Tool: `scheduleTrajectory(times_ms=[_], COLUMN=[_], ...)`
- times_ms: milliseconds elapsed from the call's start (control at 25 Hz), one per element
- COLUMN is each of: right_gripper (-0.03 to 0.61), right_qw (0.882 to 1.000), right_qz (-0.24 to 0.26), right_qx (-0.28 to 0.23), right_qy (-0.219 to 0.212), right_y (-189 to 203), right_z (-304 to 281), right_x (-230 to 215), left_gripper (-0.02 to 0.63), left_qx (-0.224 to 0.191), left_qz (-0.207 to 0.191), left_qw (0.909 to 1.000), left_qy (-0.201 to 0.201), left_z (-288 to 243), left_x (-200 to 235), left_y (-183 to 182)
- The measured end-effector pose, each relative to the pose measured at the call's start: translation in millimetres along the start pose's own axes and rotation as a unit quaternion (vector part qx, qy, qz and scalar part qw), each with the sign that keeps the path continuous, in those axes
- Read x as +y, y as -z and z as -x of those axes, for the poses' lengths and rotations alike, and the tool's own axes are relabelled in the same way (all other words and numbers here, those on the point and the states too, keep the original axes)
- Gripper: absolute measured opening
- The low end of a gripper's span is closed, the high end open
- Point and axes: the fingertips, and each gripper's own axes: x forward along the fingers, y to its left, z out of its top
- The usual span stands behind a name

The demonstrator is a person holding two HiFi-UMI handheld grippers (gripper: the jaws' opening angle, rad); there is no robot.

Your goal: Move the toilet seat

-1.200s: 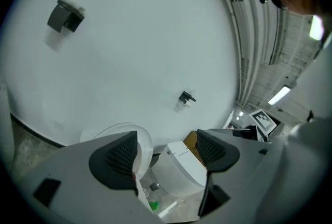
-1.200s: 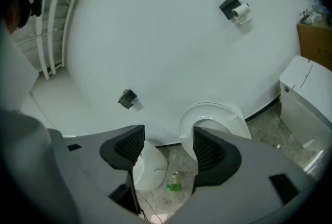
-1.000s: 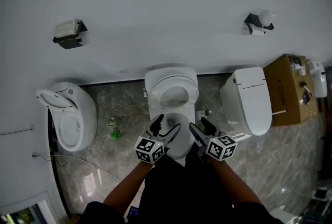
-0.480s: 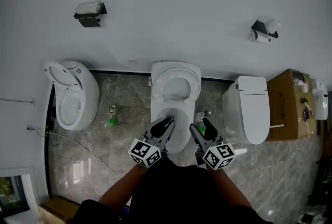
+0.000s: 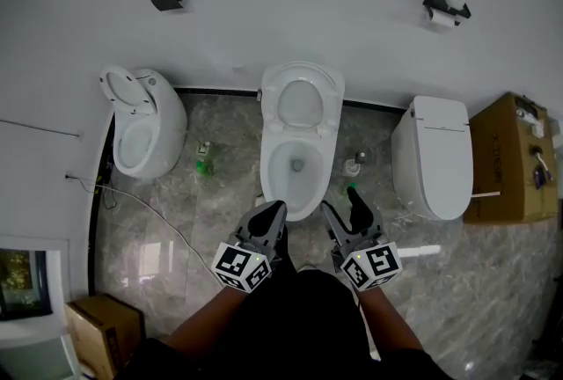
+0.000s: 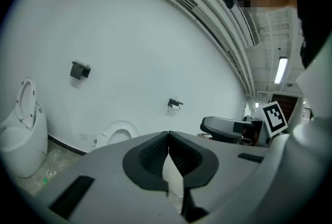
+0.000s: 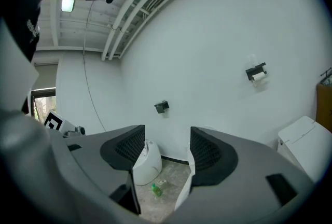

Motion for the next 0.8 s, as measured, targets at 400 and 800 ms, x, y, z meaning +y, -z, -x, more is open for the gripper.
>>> scheduleTrajectory(times_ms=[400,800], right_gripper=[0.051,0.041], right_qw=[0.999,0.997], right_qz=[-0.020,0.035], right_qx=[0.040,0.028], right_qy=[0.025,0.070], right_y=[27,20], right_z=[122,170], right_x=[31,59], left_gripper=[0.017,0.017], left_qx=[-0.021,0.003], left_qz=[0.030,-0.053], left_qw=[0.9988,0.9975], left_qy=[-0.032,-0.046], left_z=[67,97], left_x=[-100,-136], left_y=[15,38])
